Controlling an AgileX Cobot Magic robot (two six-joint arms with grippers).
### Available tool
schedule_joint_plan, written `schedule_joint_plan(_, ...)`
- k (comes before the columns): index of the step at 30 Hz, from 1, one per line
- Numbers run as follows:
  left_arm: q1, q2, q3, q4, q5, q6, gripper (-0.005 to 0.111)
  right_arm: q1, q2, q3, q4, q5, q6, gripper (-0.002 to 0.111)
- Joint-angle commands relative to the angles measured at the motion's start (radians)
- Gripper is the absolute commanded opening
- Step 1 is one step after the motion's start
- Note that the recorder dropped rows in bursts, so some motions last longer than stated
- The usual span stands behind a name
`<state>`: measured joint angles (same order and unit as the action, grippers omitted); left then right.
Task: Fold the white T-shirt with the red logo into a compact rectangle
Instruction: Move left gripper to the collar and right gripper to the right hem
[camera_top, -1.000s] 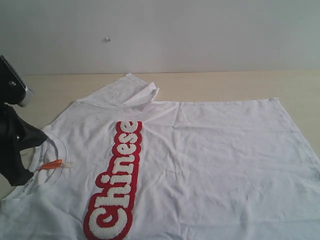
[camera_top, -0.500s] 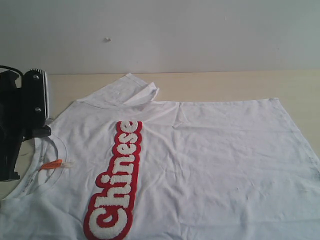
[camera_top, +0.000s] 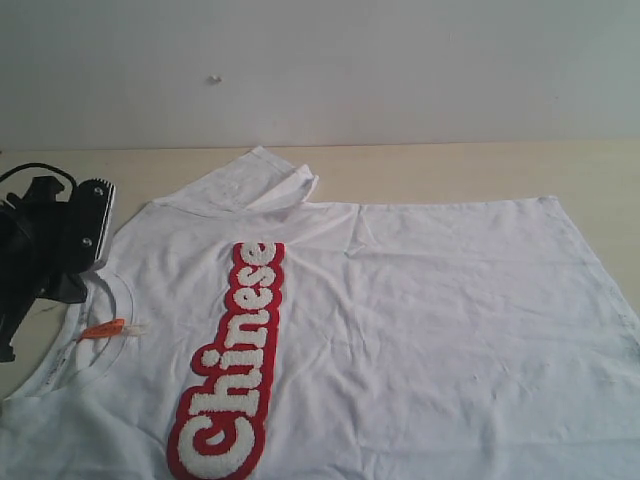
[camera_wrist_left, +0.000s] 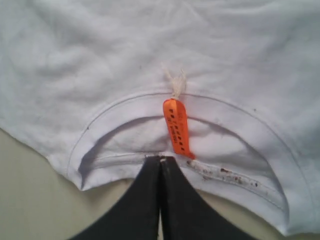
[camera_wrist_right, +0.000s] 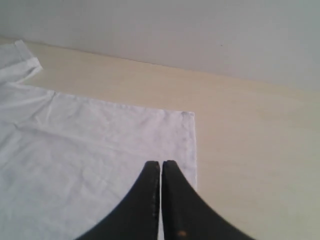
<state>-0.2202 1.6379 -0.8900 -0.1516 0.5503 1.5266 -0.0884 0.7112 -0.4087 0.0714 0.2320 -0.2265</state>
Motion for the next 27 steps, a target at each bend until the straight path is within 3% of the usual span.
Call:
schedule_joint_plan(1,0.011,0.054,-0.044,0.024,0.013,0.057,0.0,0.002,0.086,-0.041,0.001,0.031,-0.168,0.0)
schedule_joint_plan(15,0.011,0.195,-0.136,0.07,0.121,0.058,0.0,0.007,0.467,-0.284,0.04,0.423,-1.014,0.0)
schedule_joint_plan(27,0.013,0.224,-0.172,0.094,0.165,0.035,0.0,0.007,0.821,-0.396,0.067,0.445,-1.145,0.0)
